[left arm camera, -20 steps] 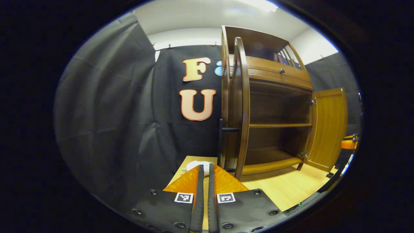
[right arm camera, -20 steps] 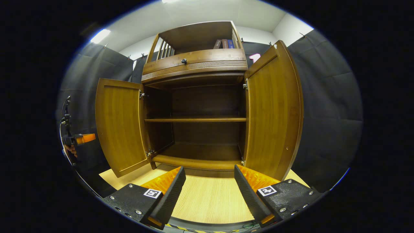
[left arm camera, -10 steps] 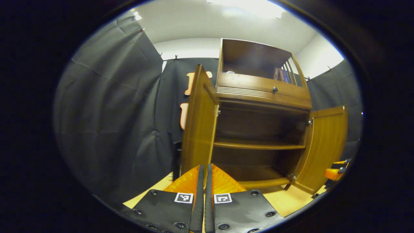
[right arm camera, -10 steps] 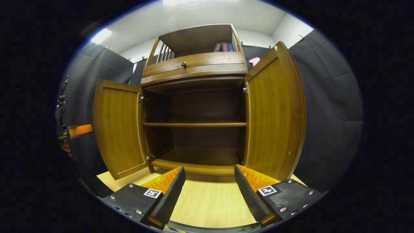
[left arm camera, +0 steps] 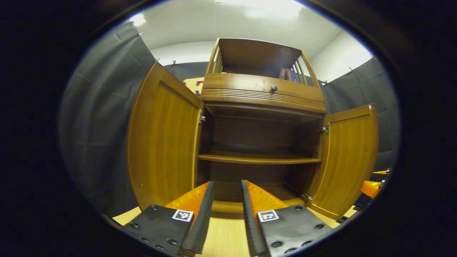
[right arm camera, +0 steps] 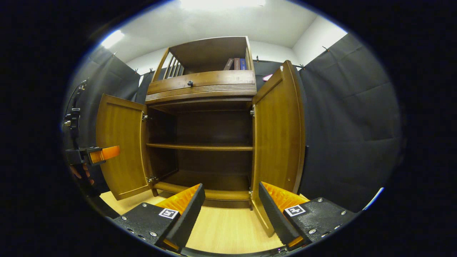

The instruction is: Open the right door of the double-door shoe cabinet with the right hand, and open the left door with the left hand.

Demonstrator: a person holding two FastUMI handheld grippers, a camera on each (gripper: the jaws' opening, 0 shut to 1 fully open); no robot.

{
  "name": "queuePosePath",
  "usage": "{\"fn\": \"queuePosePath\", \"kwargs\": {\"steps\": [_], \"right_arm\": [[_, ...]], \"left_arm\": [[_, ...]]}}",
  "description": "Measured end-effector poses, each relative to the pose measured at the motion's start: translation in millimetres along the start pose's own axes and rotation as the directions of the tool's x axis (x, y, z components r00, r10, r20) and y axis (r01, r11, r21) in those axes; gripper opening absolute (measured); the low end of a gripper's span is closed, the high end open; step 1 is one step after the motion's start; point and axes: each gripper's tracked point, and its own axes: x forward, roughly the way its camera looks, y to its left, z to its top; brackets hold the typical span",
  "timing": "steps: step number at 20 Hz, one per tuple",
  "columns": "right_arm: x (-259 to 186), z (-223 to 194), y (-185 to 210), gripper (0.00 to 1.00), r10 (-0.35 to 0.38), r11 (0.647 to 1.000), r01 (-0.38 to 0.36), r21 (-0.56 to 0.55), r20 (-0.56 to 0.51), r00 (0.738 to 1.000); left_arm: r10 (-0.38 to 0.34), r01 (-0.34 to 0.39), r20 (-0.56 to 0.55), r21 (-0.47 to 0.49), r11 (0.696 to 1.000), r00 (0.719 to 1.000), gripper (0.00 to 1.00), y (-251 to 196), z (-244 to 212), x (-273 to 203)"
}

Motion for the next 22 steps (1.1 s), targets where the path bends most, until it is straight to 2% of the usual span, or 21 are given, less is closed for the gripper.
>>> {"fn": "queuePosePath", "kwargs": {"steps": [4, 6, 13, 22], "right_arm": [[0.0, 0.3, -9.9, 0.93, -0.020, 1.000, 0.020, 0.021, 0.005, 1.000], [0.4, 0.2, -11.4, 0.93, -0.020, 1.000, 0.020, 0.012, 0.007, 1.000], [2.9, -3.1, -0.6, 0.93, 0.008, 1.000, -0.008, 0.010, 0.001, 1.000], [4.8, -6.7, 12.3, 0.93, 0.034, 0.999, -0.034, 0.022, -0.010, 0.999]], "left_arm": [[-0.001, 0.002, -0.034, 0.011, 1.000, 0.999, 0.84, -1.9, -9.1, -1.1], [0.029, -0.028, -0.041, 0.025, 0.999, 0.999, 0.94, 4.6, -12.5, -5.0], [0.063, -0.063, -0.015, 0.047, 0.997, 0.998, 0.94, 21.3, -11.6, -12.7], [0.045, -0.045, 0.005, 0.080, 0.996, 0.999, 0.94, 20.1, -2.7, -16.5]]}}
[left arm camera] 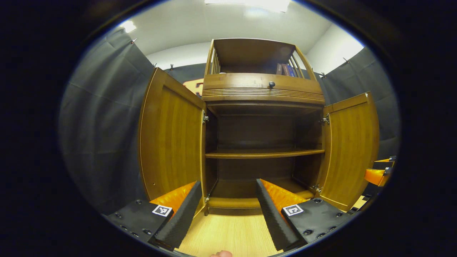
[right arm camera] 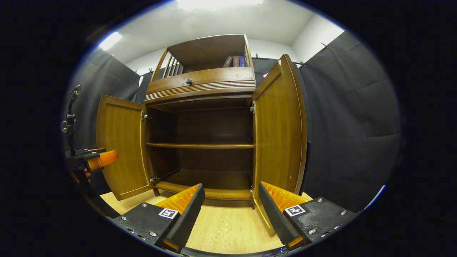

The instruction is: Open the right door of the double-door shoe cabinet with the right hand, and open the left door with the left hand.

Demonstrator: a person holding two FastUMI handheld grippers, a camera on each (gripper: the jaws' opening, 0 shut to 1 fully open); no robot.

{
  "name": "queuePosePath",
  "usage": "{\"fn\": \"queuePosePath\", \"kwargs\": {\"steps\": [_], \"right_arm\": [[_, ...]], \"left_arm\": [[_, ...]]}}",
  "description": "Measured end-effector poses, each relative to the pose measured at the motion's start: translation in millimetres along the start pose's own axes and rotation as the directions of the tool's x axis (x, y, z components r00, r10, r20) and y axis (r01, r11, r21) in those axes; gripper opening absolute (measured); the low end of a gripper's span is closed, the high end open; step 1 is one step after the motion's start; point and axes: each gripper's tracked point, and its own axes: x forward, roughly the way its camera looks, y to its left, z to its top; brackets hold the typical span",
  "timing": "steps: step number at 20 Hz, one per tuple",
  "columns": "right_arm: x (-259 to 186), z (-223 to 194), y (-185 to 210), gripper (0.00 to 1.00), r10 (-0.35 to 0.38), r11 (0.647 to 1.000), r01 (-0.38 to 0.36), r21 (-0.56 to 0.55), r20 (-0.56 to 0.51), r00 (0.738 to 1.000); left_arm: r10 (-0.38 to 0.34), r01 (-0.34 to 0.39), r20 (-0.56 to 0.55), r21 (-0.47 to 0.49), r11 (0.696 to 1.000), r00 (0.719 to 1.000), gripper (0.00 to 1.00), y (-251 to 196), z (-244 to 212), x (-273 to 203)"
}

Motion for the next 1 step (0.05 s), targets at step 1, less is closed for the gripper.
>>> {"fn": "queuePosePath", "kwargs": {"steps": [1], "right_arm": [[0.3, 0.2, 1.0, 0.93, 0.002, 1.000, -0.002, -0.001, 0.000, 1.000]], "left_arm": [[-0.002, 0.002, 0.000, 0.000, 1.000, 1.000, 0.94, -0.8, 0.1, -0.6]]}}
